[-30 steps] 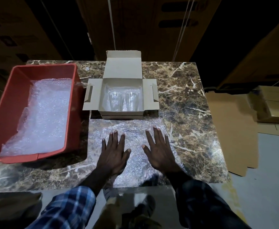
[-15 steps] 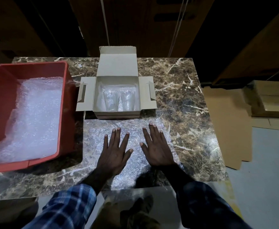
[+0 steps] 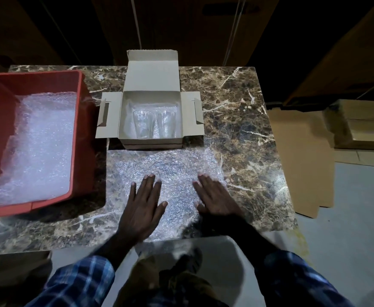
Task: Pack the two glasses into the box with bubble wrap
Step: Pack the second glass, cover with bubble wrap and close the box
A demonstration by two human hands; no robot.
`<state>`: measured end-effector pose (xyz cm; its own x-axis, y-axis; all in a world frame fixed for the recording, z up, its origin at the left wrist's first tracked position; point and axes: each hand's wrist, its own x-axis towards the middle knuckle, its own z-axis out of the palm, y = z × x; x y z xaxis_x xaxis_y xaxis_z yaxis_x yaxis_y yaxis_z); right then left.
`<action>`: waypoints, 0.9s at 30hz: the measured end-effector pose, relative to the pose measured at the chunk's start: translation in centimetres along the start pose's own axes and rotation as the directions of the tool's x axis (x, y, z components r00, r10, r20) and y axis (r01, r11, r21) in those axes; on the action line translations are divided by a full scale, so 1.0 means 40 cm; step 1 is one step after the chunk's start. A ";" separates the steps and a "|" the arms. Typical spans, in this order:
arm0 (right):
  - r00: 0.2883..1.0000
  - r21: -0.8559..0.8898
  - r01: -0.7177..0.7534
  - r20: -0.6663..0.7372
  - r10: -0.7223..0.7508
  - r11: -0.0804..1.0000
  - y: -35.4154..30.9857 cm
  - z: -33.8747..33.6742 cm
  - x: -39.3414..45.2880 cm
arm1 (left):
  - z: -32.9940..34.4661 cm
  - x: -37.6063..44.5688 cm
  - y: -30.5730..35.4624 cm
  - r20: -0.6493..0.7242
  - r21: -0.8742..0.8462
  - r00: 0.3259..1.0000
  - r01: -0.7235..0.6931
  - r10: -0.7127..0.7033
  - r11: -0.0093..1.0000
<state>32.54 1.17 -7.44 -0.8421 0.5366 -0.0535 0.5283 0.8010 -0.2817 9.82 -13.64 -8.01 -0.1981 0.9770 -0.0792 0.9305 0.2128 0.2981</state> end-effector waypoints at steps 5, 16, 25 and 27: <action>0.998 -0.018 0.001 -0.056 -0.002 1.000 -0.011 0.040 -0.058 | 0.033 -0.052 0.058 0.021 0.044 0.998 -0.068 0.067 0.997; 0.996 0.065 -0.080 0.043 0.077 0.995 -0.023 0.023 -0.096 | 0.071 -0.158 0.204 0.057 0.103 0.964 -0.265 0.261 0.959; 0.973 0.057 0.224 0.053 -0.227 0.973 -0.009 -0.003 -0.201 | 0.118 -0.147 0.185 -0.091 0.190 0.979 -0.164 0.184 0.968; 0.968 0.023 0.249 0.030 -0.250 0.968 -0.010 0.003 -0.205 | 0.112 -0.150 0.182 -0.095 0.189 0.977 -0.170 0.190 0.967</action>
<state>39.20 -3.59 -7.00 -0.9503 0.3113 -0.0098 0.2990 0.9030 -0.3084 19.16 -18.00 -9.61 -0.0462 0.9965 0.0695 0.9918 0.0375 0.1222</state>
